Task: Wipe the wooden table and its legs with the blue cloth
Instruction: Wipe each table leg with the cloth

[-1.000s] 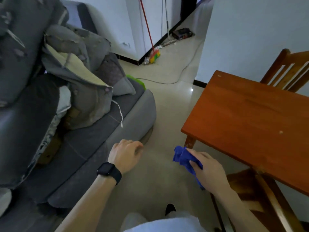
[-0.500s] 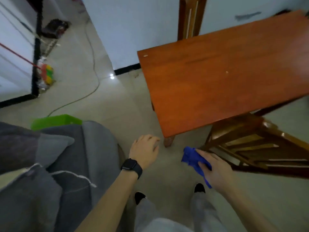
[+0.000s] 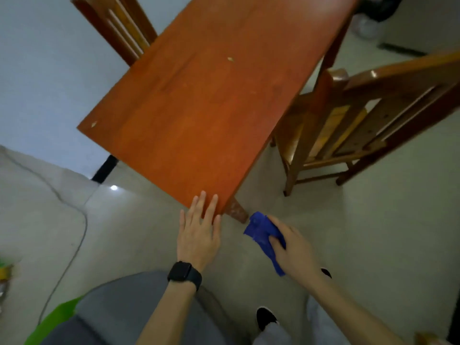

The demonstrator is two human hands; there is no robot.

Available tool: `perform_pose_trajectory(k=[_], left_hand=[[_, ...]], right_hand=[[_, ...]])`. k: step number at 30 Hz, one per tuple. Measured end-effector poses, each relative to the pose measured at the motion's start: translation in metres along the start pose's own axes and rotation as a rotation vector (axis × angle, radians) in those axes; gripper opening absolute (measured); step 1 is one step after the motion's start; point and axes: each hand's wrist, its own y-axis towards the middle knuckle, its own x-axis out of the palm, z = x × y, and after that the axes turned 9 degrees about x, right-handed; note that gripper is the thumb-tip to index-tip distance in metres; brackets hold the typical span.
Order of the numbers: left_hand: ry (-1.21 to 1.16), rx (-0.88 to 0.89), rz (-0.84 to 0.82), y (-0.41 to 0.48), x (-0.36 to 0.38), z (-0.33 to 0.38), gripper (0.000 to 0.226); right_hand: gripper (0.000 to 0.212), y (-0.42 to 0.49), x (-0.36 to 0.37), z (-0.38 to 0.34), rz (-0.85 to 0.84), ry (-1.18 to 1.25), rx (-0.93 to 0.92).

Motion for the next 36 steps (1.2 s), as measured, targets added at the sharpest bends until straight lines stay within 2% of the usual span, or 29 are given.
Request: perform_pose_trajectory(k=[4,6,9,11,13,15,18,20,23,27,29,31,33,35,36], left_hand=[[0.041,0.09,0.268,0.004,0.04,-0.014,0.049],[0.085,0.162,0.401,0.01,0.055,-0.021,0.046],[0.044,0.236,0.611,0.022,0.084,-0.035,0.044],[-0.014,0.238,0.749,0.028,0.101,-0.036,0.044],[-0.09,0.223,0.871,0.036,0.112,-0.032,0.044],[-0.147,0.218,0.953,0.042,0.118,-0.031,0.043],[-0.148,0.254,1.008,0.046,0.121,-0.038,0.043],[-0.135,0.271,1.013,0.044,0.123,-0.04,0.043],[-0.126,0.239,1.03,0.047,0.124,-0.036,0.043],[-0.112,0.228,1.027,0.043,0.125,-0.035,0.041],[-0.097,0.246,1.053,0.046,0.126,-0.038,0.04],[-0.104,0.247,1.1,0.051,0.127,-0.041,0.041],[-0.118,0.253,1.133,0.056,0.129,-0.044,0.041],[-0.083,0.269,1.179,0.058,0.13,-0.048,0.042],[-0.06,0.283,1.205,0.06,0.131,-0.05,0.042]], right_hand=[[0.054,0.042,0.058,0.015,0.088,0.193,0.07],[0.054,0.051,0.082,0.008,0.231,0.311,0.051],[0.052,0.064,0.119,-0.016,0.434,0.426,-0.16],[0.051,0.083,0.153,-0.022,0.451,0.394,-0.328],[0.051,0.11,0.189,-0.008,0.411,0.32,-0.379],[0.048,0.139,0.22,0.034,0.269,0.334,-0.195],[0.049,0.157,0.246,0.113,-0.027,0.102,0.155],[0.05,0.151,0.252,0.136,-0.005,0.042,0.188],[0.049,0.139,0.236,0.111,0.202,0.108,0.064],[0.048,0.123,0.202,0.038,0.495,0.303,-0.293],[0.048,0.127,0.192,0.015,0.565,0.343,-0.428],[0.05,0.143,0.195,0.016,0.539,0.208,-0.499],[0.048,0.16,0.207,0.047,0.44,0.018,-0.462],[0.039,0.173,0.214,0.086,0.156,-0.072,-0.236],[0.039,0.178,0.213,0.103,0.046,-0.165,-0.212]])
